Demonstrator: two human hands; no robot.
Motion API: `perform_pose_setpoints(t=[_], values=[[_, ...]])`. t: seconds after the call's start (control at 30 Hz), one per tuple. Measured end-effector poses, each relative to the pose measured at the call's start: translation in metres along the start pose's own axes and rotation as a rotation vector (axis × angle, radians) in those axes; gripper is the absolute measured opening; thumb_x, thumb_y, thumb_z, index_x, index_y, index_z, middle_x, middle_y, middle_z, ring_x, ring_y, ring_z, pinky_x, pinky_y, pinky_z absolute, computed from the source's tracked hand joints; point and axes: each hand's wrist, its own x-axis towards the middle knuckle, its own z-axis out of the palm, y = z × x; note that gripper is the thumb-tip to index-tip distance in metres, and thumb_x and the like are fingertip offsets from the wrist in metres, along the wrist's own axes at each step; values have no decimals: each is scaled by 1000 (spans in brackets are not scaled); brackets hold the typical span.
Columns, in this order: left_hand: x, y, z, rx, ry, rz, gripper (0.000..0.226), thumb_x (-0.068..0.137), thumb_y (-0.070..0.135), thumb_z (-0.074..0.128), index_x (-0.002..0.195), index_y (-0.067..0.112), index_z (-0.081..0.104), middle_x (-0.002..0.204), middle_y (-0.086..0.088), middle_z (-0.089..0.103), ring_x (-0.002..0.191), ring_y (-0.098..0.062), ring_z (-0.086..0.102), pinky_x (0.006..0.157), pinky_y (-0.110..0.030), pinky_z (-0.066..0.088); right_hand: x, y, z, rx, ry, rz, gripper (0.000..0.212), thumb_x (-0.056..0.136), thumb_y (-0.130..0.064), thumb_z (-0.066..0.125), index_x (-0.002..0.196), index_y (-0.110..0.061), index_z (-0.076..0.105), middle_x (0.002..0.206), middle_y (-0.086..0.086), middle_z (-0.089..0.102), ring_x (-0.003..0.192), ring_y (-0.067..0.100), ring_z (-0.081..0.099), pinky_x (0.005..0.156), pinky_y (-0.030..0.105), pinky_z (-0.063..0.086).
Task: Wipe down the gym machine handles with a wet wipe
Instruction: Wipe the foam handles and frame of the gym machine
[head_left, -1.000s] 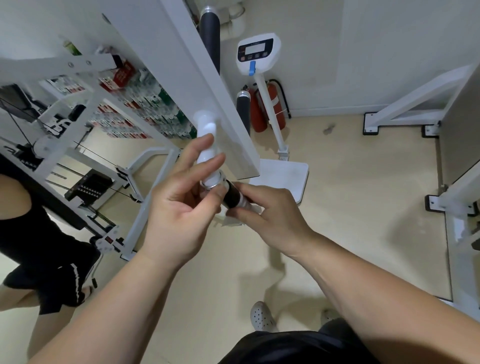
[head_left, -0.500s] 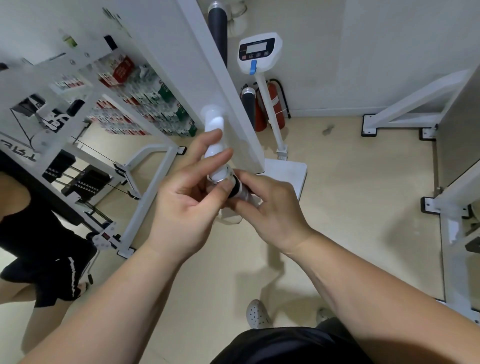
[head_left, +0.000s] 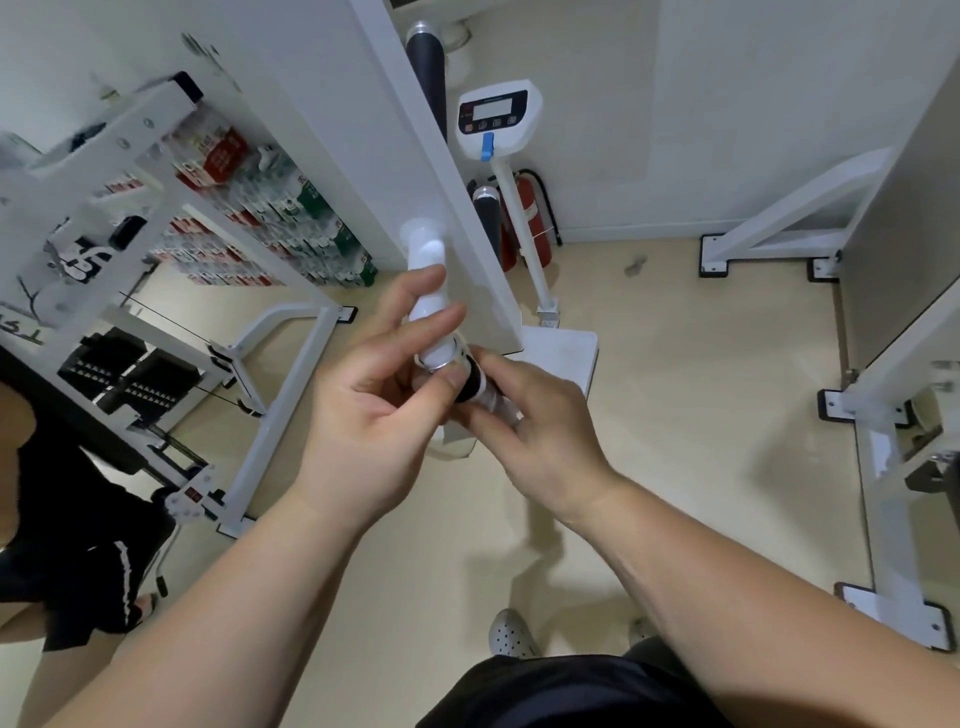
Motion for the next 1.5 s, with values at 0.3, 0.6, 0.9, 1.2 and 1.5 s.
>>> perform_pose_setpoints(t=[0.3, 0.6, 0.9, 1.2, 1.5], values=[[-2, -1, 6, 34, 62, 31, 49, 88, -17, 61, 116, 23, 66, 141, 14, 54, 69, -9, 62, 59, -19, 47, -47, 59, 15, -169, -41, 345, 50, 104, -25, 54, 152, -25, 41, 116, -18, 55, 108, 8, 55, 82, 1, 33], [0, -8, 8, 56, 23, 101, 42, 90, -8, 61, 121, 21, 66, 146, 12, 51, 120, -40, 60, 63, -40, 49, -63, 40, 42, 114, 40, 447, 80, 94, -54, 35, 161, -31, -2, 168, -20, -3, 154, -3, -7, 129, 35, 5], [8, -21, -6, -78, -154, 201, 47, 91, -5, 60, 125, 28, 60, 144, 19, 47, 73, -9, 59, 60, -31, 51, -64, 32, 74, 85, 268, 426, 83, 88, -76, 19, 155, -37, -8, 169, -16, -9, 153, -3, -11, 127, 27, -3], [24, -45, -35, 7, -390, 412, 63, 89, -5, 55, 141, 30, 52, 153, 14, 36, 85, -9, 64, 74, -30, 55, -59, 22, 139, 5, 522, 396, 77, 95, -66, 23, 152, -34, -18, 166, -16, -18, 152, -3, -18, 125, 24, -6], [24, -44, -35, -20, -465, 477, 69, 86, -14, 54, 137, 31, 47, 150, 12, 33, 83, -4, 58, 72, -7, 41, -44, 37, 114, 300, 1023, 593, 32, 102, -29, 54, 129, -23, 70, 118, -5, 75, 114, 10, 67, 104, 35, 50]])
